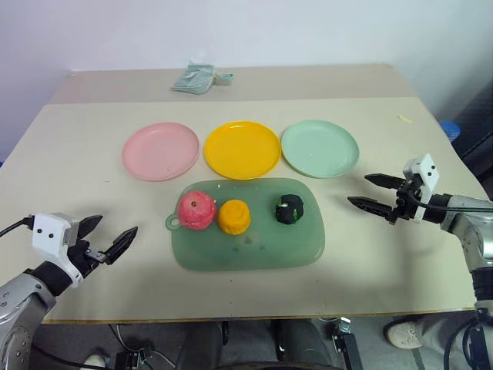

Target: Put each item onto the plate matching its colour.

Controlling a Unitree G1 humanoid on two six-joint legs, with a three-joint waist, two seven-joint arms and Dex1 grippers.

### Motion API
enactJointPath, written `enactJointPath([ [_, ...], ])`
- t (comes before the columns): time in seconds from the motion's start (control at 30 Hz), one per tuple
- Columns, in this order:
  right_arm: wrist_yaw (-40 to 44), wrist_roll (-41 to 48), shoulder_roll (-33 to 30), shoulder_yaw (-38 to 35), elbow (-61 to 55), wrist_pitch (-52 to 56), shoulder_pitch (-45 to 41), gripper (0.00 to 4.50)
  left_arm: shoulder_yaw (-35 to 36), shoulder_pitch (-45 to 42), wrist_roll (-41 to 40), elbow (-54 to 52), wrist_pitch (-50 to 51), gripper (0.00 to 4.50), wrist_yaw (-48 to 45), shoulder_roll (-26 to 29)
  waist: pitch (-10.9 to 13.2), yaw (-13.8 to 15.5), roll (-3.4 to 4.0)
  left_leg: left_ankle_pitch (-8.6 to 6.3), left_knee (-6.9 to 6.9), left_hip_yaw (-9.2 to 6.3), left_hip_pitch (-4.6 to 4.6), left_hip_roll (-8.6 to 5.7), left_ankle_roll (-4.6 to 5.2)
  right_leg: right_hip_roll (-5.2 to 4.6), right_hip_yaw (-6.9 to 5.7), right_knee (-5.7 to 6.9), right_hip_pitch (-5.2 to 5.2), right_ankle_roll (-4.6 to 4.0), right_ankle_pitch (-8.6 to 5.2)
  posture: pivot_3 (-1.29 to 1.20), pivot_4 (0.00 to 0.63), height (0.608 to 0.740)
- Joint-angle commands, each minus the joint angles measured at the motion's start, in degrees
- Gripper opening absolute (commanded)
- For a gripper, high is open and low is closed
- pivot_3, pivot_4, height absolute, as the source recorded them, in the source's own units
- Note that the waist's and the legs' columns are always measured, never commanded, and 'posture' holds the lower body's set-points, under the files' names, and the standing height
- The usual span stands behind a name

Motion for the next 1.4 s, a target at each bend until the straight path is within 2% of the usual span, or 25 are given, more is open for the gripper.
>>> enactJointPath([
  [0.03,0.7,-0.3,-0.3,-1.1,0.8,-2.0,-1.4,4.46,0.8,0.0,-0.5,-2.5,-0.4,4.50,0.8,-0.4,0.0,0.0,0.00,0.00,0.00,0.00,0.00,0.00,0.00,0.00,0.00,0.00,0.00,0.00,0.00,0.00,0.150,0.740],
  [0.2,-0.1,-1.3,0.0,-1.5,2.7,-4.4,-2.2,4.46,0.0,-1.3,-0.8,-2.8,-0.3,4.50,2.4,-1.8,0.0,-0.1,0.03,0.00,0.00,0.01,0.00,0.00,0.00,0.01,0.00,0.01,0.00,0.00,0.00,0.00,0.150,0.740],
  [0.43,-5.7,-1.5,1.0,-3.1,1.6,-4.2,-2.2,4.46,-1.9,-7.3,-2.2,-1.6,0.4,4.50,4.1,-2.4,0.0,-0.1,0.03,0.00,0.02,0.01,0.00,0.00,0.00,0.02,0.00,0.03,-0.01,0.01,0.01,0.00,0.150,0.740],
  [0.67,-9.2,3.8,1.4,-6.8,-12.5,2.0,3.0,4.46,-3.9,-18.2,-7.7,3.4,3.9,4.50,1.4,-0.7,0.0,0.1,0.04,0.00,0.05,-0.02,-0.01,0.00,-0.01,0.05,-0.02,0.08,0.00,0.02,0.01,0.00,0.150,0.740],
  [0.73,-10.6,5.3,1.6,-7.8,-18.1,4.7,5.5,4.46,-5.7,-21.1,-8.3,5.3,4.6,4.50,-1.5,1.0,0.0,0.0,0.04,0.00,0.05,-0.05,-0.03,-0.01,-0.01,0.07,-0.04,0.08,0.01,0.02,0.01,0.00,0.150,0.740],
  [0.97,-13.8,13.8,2.6,-8.5,-36.9,14.6,12.4,4.46,-18.5,-29.9,-6.0,8.8,5.3,4.50,-15.4,8.3,0.0,-0.3,0.04,0.00,0.08,-0.02,-0.02,-0.01,0.00,0.12,-0.02,0.10,0.00,0.03,0.01,0.00,0.150,0.740],
  [1.13,-14.9,17.3,2.7,-6.4,-45.4,18.8,15.0,4.46,-28.2,-32.2,2.3,12.0,2.6,4.50,-20.9,12.9,0.0,-0.2,0.07,0.00,0.07,-0.02,-0.02,0.01,0.00,0.24,-0.01,0.10,-0.02,0.01,0.00,0.00,0.150,0.740],
  [1.23,-15.9,18.8,2.8,-5.6,-48.8,20.3,15.6,4.46,-31.8,-33.4,7.7,15.3,-0.2,4.50,-21.3,13.8,0.0,-0.1,0.06,0.00,0.07,-0.03,-0.02,0.02,0.00,0.23,0.00,0.09,-0.01,0.01,0.00,0.00,0.150,0.740],
  [1.33,-15.7,20.1,1.9,-4.4,-51.6,21.9,16.4,4.46,-33.1,-34.5,8.2,17.0,-0.5,4.50,-21.9,12.3,0.0,0.1,0.05,0.00,0.09,-0.05,-0.02,0.07,0.00,0.22,-0.01,0.09,0.01,0.01,0.00,0.00,0.150,0.740],
  [1.4,-15.2,19.8,1.2,-3.6,-52.6,22.1,16.9,4.50,-32.9,-34.9,7.8,17.6,-0.3,3.96,-22.3,11.5,0.0,0.1,0.05,0.00,0.09,-0.05,-0.02,0.06,0.01,0.20,-0.01,0.09,0.01,0.01,0.00,0.00,0.150,0.740],
])
